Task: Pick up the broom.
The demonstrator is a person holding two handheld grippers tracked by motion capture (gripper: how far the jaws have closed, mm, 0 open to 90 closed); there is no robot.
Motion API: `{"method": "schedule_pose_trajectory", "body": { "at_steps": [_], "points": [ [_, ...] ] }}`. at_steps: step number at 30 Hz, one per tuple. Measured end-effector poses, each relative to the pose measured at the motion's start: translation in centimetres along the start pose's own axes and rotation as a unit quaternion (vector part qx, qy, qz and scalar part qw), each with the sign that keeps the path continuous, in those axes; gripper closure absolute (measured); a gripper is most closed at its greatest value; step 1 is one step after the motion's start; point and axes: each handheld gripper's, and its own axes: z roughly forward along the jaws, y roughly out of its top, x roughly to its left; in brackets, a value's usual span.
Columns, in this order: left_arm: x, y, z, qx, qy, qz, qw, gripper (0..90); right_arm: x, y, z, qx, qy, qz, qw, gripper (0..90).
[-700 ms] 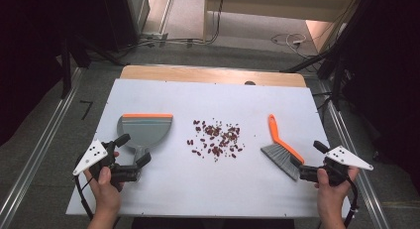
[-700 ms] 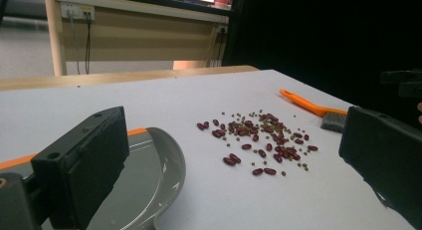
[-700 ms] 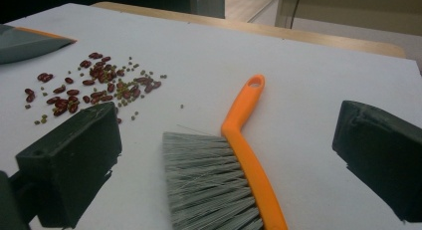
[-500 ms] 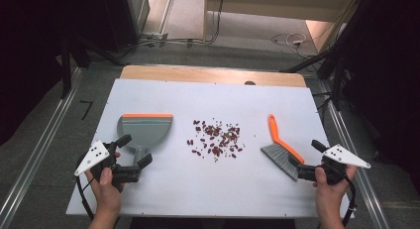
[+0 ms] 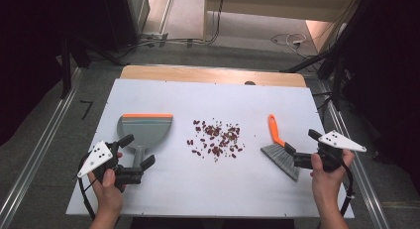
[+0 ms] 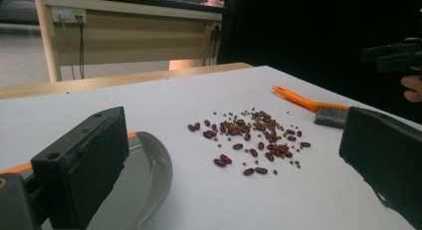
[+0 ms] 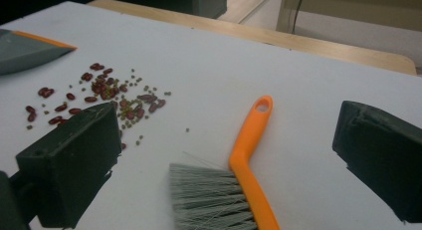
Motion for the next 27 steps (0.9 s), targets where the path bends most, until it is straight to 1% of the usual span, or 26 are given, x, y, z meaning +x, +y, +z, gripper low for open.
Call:
{"method": "schedule_pose_trajectory", "body": {
  "at_steps": [1,2,3,4,5,7,8,9,10,13,15,16,17,19,22,23,24,25,26,27],
  "points": [
    [-0.1,0.0,0.1,0.003,-0.001,0.003,1.0000,0.3,-0.1,0.3,0.3,0.007,0.007,-0.002,1.0000,0.0],
    [-0.1,0.0,0.1,0.003,-0.001,0.003,1.0000,0.3,-0.1,0.6,0.6,0.014,0.008,-0.003,0.9999,0.0],
    [-0.3,-0.1,0.2,0.005,-0.003,0.006,1.0000,0.3,-0.1,1.0,1.0,0.021,0.003,-0.006,0.9997,0.0],
    [-0.3,-0.1,0.2,0.005,-0.003,0.006,1.0000,0.3,-0.1,1.0,1.0,0.021,0.003,-0.006,0.9997,0.0],
    [-0.3,-0.1,0.3,0.005,-0.003,0.006,1.0000,0.3,-0.2,1.5,1.6,0.037,0.003,-0.012,0.9992,0.0],
    [-0.5,-0.1,0.4,0.009,-0.007,0.010,0.9999,0.3,-0.2,2.1,2.4,0.058,-0.004,-0.013,0.9982,0.0],
    [-0.5,-0.1,0.5,0.012,-0.006,0.012,0.9998,0.3,-0.2,2.1,2.4,0.058,-0.004,-0.013,0.9982,0.0],
    [-0.6,-0.1,0.6,0.012,-0.005,0.013,0.9998,0.3,-0.5,2.5,3.0,0.067,-0.003,-0.015,0.9977,0.0],
    [-0.6,-0.1,0.6,0.012,-0.005,0.013,0.9998,0.3,-0.5,2.6,3.3,0.073,-0.006,-0.013,0.9972,0.0],
    [-0.6,-0.1,0.6,0.010,-0.007,0.009,0.9999,0.3,-1.0,3.2,4.5,0.103,-0.008,-0.007,0.9946,0.0],
    [-0.6,-0.1,0.6,0.010,-0.006,0.008,0.9999,0.3,-1.2,3.6,5.3,0.126,-0.013,-0.005,0.9919,0.0],
    [-0.6,-0.1,0.6,0.009,-0.006,0.007,0.9999,0.3,-1.2,3.6,5.3,0.126,-0.013,-0.005,0.9919,0.0],
    [-0.6,-0.1,0.6,0.009,-0.006,0.007,0.9999,0.3,-1.3,3.8,5.9,0.143,-0.011,-0.003,0.9897,0.0],
    [-0.7,-0.1,0.7,0.010,-0.008,0.008,0.9999,0.3,-1.5,4.0,6.6,0.168,-0.013,0.000,0.9857,0.0],
    [-0.7,-0.2,0.8,0.013,-0.006,0.009,0.9999,0.3,-1.8,3.9,7.6,0.196,-0.011,0.004,0.9805,0.0],
    [-0.7,-0.2,0.8,0.014,-0.007,0.009,0.9998,0.3,-1.9,3.8,7.9,0.204,-0.007,0.007,0.9789,0.0],
    [-0.7,-0.2,0.8,0.014,-0.007,0.009,0.9998,0.3,-1.9,3.8,7.9,0.204,-0.007,0.007,0.9789,0.0],
    [-0.7,-0.2,0.8,0.014,-0.008,0.010,0.9998,0.3,-2.0,3.6,8.5,0.220,0.002,0.009,0.9754,0.0],
    [-0.8,-0.2,0.8,0.014,-0.009,0.010,0.9998,0.3,-2.0,3.6,8.5,0.220,0.002,0.009,0.9754,0.0],
    [-0.8,-0.2,0.9,0.015,-0.009,0.010,0.9998,0.3,-2.0,3.6,8.7,0.229,0.003,0.010,0.9734,0.0]
  ]
}}
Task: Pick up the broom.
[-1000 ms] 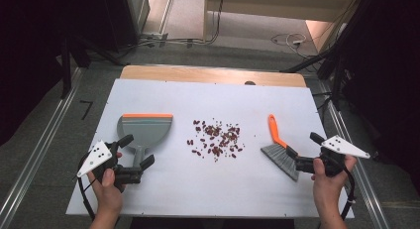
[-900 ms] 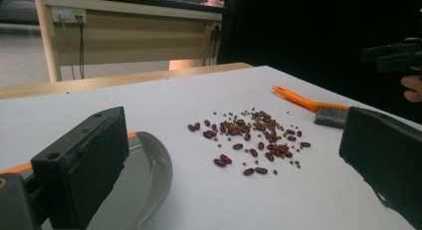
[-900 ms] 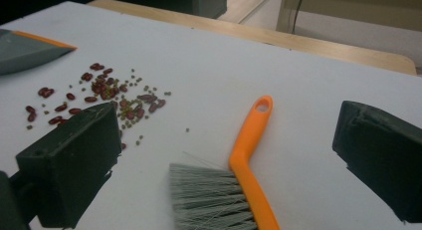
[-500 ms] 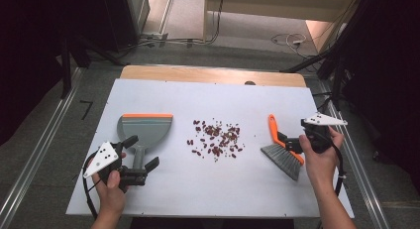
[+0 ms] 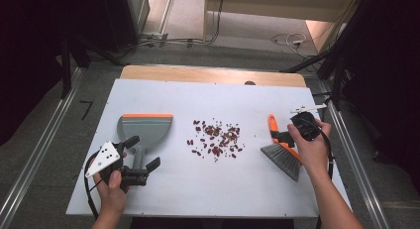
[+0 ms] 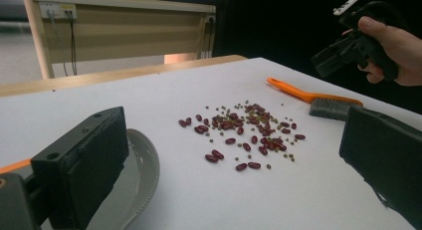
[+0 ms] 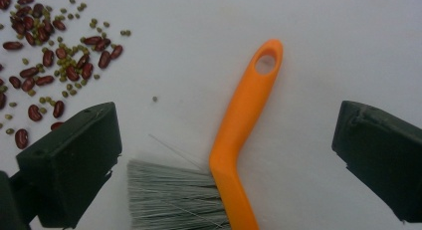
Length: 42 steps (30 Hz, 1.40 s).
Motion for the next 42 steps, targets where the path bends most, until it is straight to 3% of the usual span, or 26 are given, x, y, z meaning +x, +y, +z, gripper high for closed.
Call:
{"method": "schedule_pose_trajectory", "body": {
  "at_steps": [3,6,9,12,17,23,26,29,31,33,35,42],
  "points": [
    [0.0,0.0,0.1,0.002,-0.001,-0.001,1.0000,0.3,-0.3,0.2,0.9,0.033,0.006,0.009,0.9994,2.4],
    [0.0,0.0,0.1,0.003,-0.002,0.000,1.0000,0.3,-0.3,0.4,1.3,0.047,0.007,0.016,0.9988,4.0],
    [0.0,-0.1,0.2,0.005,-0.004,-0.002,1.0000,0.3,-0.1,0.5,1.9,0.070,-0.007,0.012,0.9974,7.2],
    [0.1,-0.1,0.2,0.006,-0.004,-0.003,1.0000,0.3,0.0,0.6,2.5,0.086,-0.010,0.019,0.9961,25.8],
    [0.1,-0.1,0.2,0.008,-0.008,-0.003,0.9999,0.3,0.0,0.5,3.1,0.102,-0.019,0.024,0.9943,37.9],
    [0.1,-0.2,0.3,0.011,-0.009,-0.003,0.9999,0.3,0.3,0.1,3.8,0.136,-0.035,0.027,0.9896,50.4],
    [0.1,-0.2,0.3,0.012,-0.010,-0.004,0.9999,0.3,0.2,-0.2,4.1,0.139,-0.031,0.036,0.9891,54.5],
    [0.1,-0.2,0.4,0.013,-0.010,-0.003,0.9999,0.3,0.6,-0.4,4.2,0.138,-0.048,0.031,0.9888,58.0],
    [0.1,-0.2,0.4,0.014,-0.011,-0.002,0.9998,0.3,0.9,-0.5,4.3,0.137,-0.058,0.043,0.9880,58.3],
    [0.0,-0.2,0.4,0.013,-0.012,-0.002,0.9998,0.3,0.7,-0.4,4.3,0.141,-0.051,0.054,0.9872,59.6],
    [-0.1,-0.1,0.5,0.015,-0.013,0.001,0.9998,0.3,0.3,-0.3,4.3,0.142,-0.051,0.064,0.9865,66.1],
    [-0.3,-0.1,0.6,0.017,-0.016,0.003,0.9997,0.3,0.6,-1.0,4.2,0.114,-0.065,0.085,0.9877,67.7]
  ]
}}
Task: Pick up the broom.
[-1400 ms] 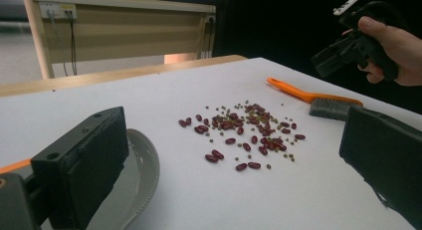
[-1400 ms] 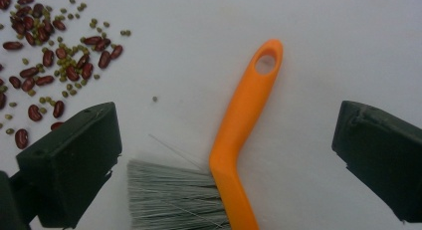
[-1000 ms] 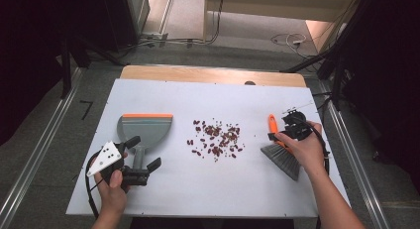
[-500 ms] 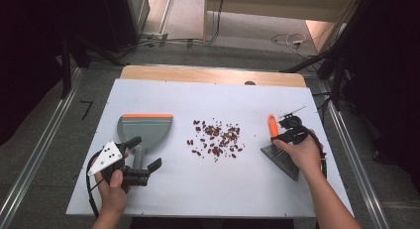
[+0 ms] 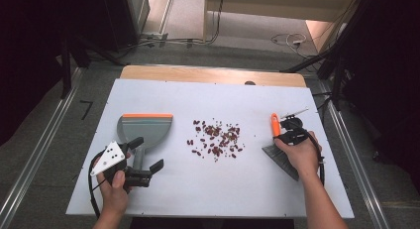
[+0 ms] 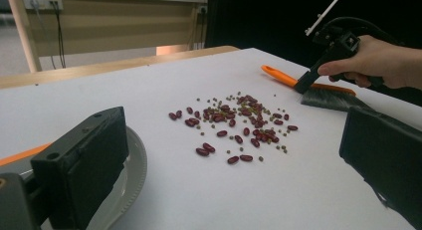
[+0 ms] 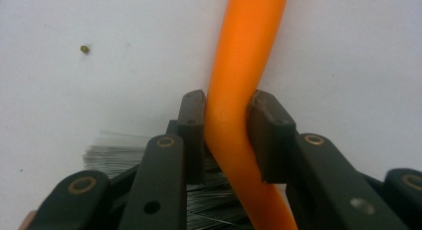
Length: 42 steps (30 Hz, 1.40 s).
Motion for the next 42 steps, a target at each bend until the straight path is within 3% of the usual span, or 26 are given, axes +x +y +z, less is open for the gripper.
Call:
{"method": "schedule_pose_trajectory", "body": {
  "at_steps": [6,8,14,20,24,27,28,31,38,39,41,42],
  "points": [
    [-0.1,0.0,0.1,0.002,-0.003,0.002,1.0000,0.3,0.3,-0.6,-0.1,-0.026,-0.012,-0.003,0.9996,67.6],
    [0.0,0.0,0.2,0.003,-0.003,0.003,1.0000,0.3,0.2,-1.1,-0.6,-0.054,-0.004,0.001,0.9985,67.7],
    [0.1,-0.1,0.2,0.001,-0.002,0.002,1.0000,0.3,-0.6,-2.7,-2.2,-0.136,0.033,0.004,0.9901,67.9],
    [-0.1,0.1,0.1,-0.003,-0.003,0.003,1.0000,0.3,-0.9,-4.9,-4.0,-0.226,0.049,0.003,0.9729,68.1],
    [-0.3,0.1,0.1,-0.002,-0.005,0.004,1.0000,0.3,-1.0,-6.0,-4.8,-0.268,0.056,0.005,0.9617,68.2],
    [-0.3,0.1,0.1,-0.002,-0.005,0.005,1.0000,0.3,-1.5,-6.6,-5.4,-0.302,0.070,0.021,0.9505,68.5],
    [-0.3,0.1,0.1,-0.004,-0.007,0.004,1.0000,0.3,-1.7,-6.9,-5.6,-0.317,0.089,0.025,0.9439,68.4],
    [-0.3,0.2,0.1,-0.005,-0.006,0.005,1.0000,0.3,-1.7,-7.5,-6.0,-0.343,0.098,0.030,0.9338,68.5],
    [-0.4,0.3,-0.1,-0.009,-0.008,0.006,0.9999,0.3,-1.2,-7.9,-6.7,-0.381,0.099,0.031,0.9189,68.7],
    [-0.4,0.3,-0.1,-0.010,-0.008,0.006,0.9999,0.3,-1.1,-7.9,-6.8,-0.383,0.104,0.030,0.9173,68.7],
    [-0.4,0.4,-0.1,-0.011,-0.008,0.006,0.9999,0.3,-0.9,-7.9,-7.3,-0.396,0.112,0.029,0.9110,68.7],
    [-0.5,0.4,-0.1,-0.011,-0.009,0.006,0.9999,0.3,-0.8,-7.9,-7.5,-0.398,0.117,0.026,0.9096,68.7]
  ]
}}
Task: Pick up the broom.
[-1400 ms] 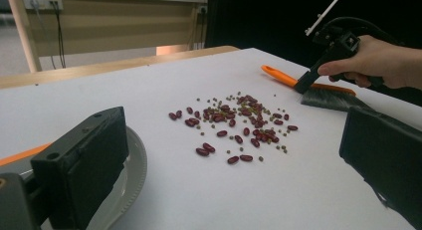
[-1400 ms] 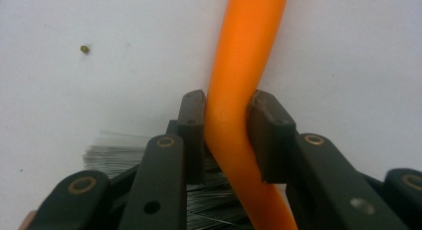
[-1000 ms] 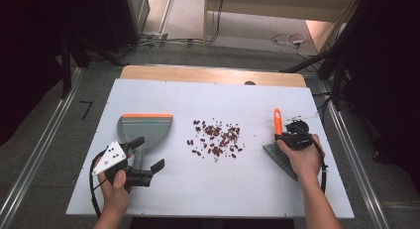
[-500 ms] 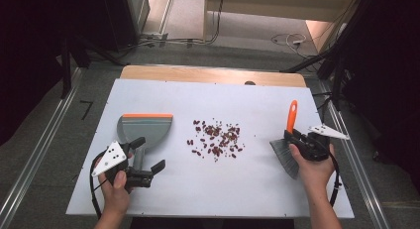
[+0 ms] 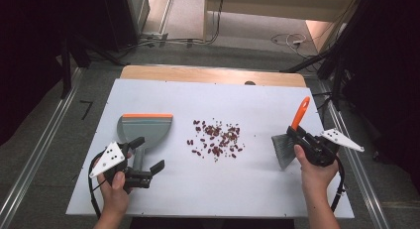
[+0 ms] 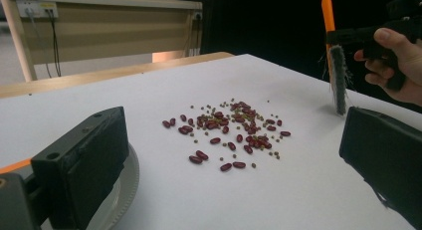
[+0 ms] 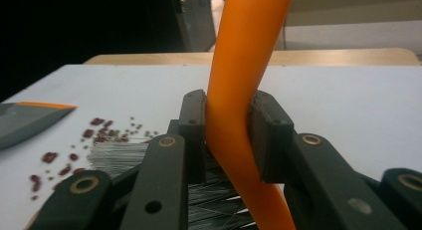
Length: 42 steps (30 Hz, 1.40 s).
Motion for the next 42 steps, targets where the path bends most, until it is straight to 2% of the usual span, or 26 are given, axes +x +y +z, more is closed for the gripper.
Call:
{"method": "schedule_pose_trajectory", "body": {
  "at_steps": [11,14,20,23,24,29,38,42],
  "points": [
    [-0.9,0.3,0.4,-0.001,-0.013,0.005,0.9999,0.3,2.5,1.2,-0.5,-0.027,0.031,-0.014,0.9990,68.7],
    [-1.4,0.5,0.5,-0.001,-0.014,0.012,0.9998,0.3,3.4,1.5,-0.6,-0.034,0.043,-0.014,0.9984,68.7],
    [-2.2,0.8,0.7,-0.005,-0.029,0.013,0.9995,0.3,5.5,1.7,-0.2,-0.035,0.066,-0.026,0.9968,68.7],
    [-2.3,0.9,0.8,-0.004,-0.031,0.013,0.9994,0.3,6.0,1.7,-0.1,-0.033,0.075,-0.026,0.9963,68.7],
    [-2.4,0.9,0.9,-0.005,-0.034,0.013,0.9993,0.3,6.7,1.6,0.1,-0.032,0.080,-0.029,0.9959,68.7],
    [-2.8,1.1,1.1,-0.007,-0.040,0.014,0.9991,0.3,7.8,1.6,0.4,-0.032,0.101,-0.026,0.9940,68.7],
    [-3.6,1.3,1.6,-0.005,-0.050,0.014,0.9986,0.3,9.9,1.5,0.7,-0.032,0.121,-0.040,0.9913,68.7],
    [-4.0,1.3,2.0,-0.004,-0.063,-0.001,0.9980,0.3,11.1,1.3,0.9,-0.030,0.132,-0.045,0.9898,68.7]
  ]
}}
